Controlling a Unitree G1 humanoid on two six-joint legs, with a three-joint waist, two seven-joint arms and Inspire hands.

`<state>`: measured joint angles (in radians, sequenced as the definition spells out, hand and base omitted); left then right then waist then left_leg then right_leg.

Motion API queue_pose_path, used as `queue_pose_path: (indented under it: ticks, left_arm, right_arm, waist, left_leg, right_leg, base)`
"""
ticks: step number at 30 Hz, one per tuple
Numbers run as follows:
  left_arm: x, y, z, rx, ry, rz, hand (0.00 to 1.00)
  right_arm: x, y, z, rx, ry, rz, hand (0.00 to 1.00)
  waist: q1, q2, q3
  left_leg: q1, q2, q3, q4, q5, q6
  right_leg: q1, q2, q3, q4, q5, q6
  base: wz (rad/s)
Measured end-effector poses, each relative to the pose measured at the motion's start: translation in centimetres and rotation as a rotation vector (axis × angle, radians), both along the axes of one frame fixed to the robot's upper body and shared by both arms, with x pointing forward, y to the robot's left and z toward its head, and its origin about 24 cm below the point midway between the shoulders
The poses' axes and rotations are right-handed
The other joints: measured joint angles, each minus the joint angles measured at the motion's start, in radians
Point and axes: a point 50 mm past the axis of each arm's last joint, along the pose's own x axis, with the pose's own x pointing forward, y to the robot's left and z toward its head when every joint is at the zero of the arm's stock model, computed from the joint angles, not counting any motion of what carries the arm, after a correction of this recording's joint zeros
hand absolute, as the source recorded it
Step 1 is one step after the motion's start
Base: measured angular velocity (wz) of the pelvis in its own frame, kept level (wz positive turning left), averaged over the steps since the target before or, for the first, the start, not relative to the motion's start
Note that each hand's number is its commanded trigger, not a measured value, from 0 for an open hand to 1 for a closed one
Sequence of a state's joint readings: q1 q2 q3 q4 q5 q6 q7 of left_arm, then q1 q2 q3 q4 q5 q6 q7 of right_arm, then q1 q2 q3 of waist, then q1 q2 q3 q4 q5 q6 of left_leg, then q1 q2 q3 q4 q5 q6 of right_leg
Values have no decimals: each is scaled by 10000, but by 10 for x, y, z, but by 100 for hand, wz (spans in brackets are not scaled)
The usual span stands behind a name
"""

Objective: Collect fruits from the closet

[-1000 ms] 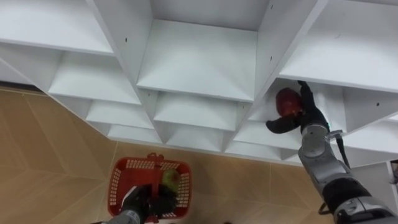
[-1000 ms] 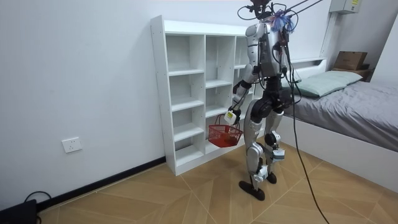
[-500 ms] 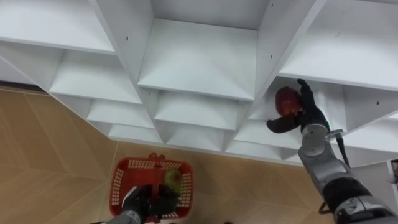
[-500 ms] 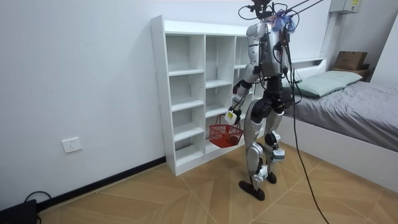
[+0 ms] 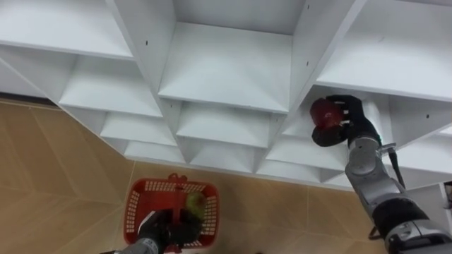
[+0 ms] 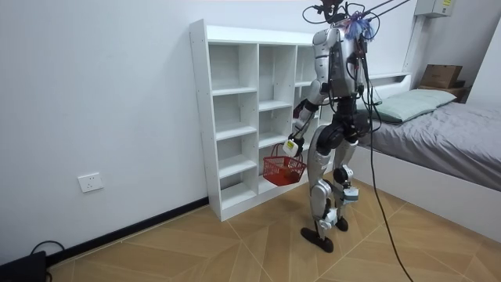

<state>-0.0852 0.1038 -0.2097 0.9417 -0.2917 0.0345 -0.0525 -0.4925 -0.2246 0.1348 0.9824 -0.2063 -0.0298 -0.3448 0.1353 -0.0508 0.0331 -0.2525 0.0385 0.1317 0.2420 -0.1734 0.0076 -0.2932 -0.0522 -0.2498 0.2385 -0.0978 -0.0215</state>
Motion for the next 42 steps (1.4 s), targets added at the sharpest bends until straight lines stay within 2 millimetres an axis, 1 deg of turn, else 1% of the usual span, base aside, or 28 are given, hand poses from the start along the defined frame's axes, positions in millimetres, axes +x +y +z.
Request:
queue_pose_path:
  ticks: [23,27,31,34,36,37,38,39,40,41,42]
  left_arm:
    - [0,0,0,-12,-33,98,100]
    - [1,1,0,-44,-65,167,100]
    - [2,0,2,-107,-187,160,100]
    - [3,-2,5,-190,-470,82,100]
    - [3,-3,7,-266,-613,78,100]
    - [4,-4,9,-295,-710,64,100]
    - [4,-5,9,-310,-748,60,100]
    - [3,-5,9,-348,-758,73,100]
    - [-1,-5,8,-348,-671,69,100]
    - [-2,-5,7,-340,-641,76,100]
    - [-4,-5,7,-340,-640,108,100]
  right_arm:
    - [1,2,1,133,-24,143,100]
    - [2,6,8,179,-499,288,100]
    - [1,12,16,365,-1157,541,100]
    - [-6,16,15,488,-1313,721,100]
    - [-12,18,13,599,-1372,859,100]
    - [-16,19,12,662,-1396,908,100]
    - [-17,19,11,683,-1383,918,100]
    - [-21,19,8,725,-1279,954,100]
    - [-25,19,6,762,-1199,968,100]
    - [-28,19,5,787,-1209,987,100]
    - [-32,19,5,849,-1272,1028,100]
  waist:
    - [67,-7,-3]
    - [-51,-20,-10]
    - [-303,-34,-19]
    - [-500,-65,-46]
    - [-559,-67,-76]
    - [-585,-68,-111]
    - [-619,-63,-120]
    - [-709,-48,-196]
    - [-777,-30,-290]
    - [-784,-26,-322]
    - [-795,-22,-334]
  left_leg:
    - [15,-3,-1,5,17,-2]
    - [206,4,-21,-56,23,-4]
    - [503,2,-4,-100,23,-4]
    - [750,-34,-34,-102,22,-4]
    - [929,-41,-32,-127,22,-4]
    - [1021,-43,-28,-162,22,-4]
    - [1084,-44,-26,-194,22,-4]
    - [1198,-46,-26,-216,22,-4]
    - [1359,-54,-18,-269,22,-4]
    - [1472,-57,4,-335,22,-4]
    - [1706,-63,48,-438,23,-4]
  right_leg:
    - [20,3,9,4,13,-20]
    - [172,8,11,-11,12,-19]
    - [483,2,16,-52,2,-4]
    - [819,5,7,-207,-14,22]
    - [987,5,17,-230,-28,40]
    - [1068,8,18,-254,-30,42]
    - [1140,14,16,-291,-29,42]
    - [1270,22,13,-341,-23,48]
    - [1413,22,19,-363,-34,63]
    - [1476,26,50,-357,-45,76]
    - [1629,37,119,-364,-65,86]
  base:
    - [0]
    - [0]
    - [0]
    - [3]
    - [0]
    - [0]
    - [0]
    - [0]
    - [0]
    - [-8]
    - [-11]
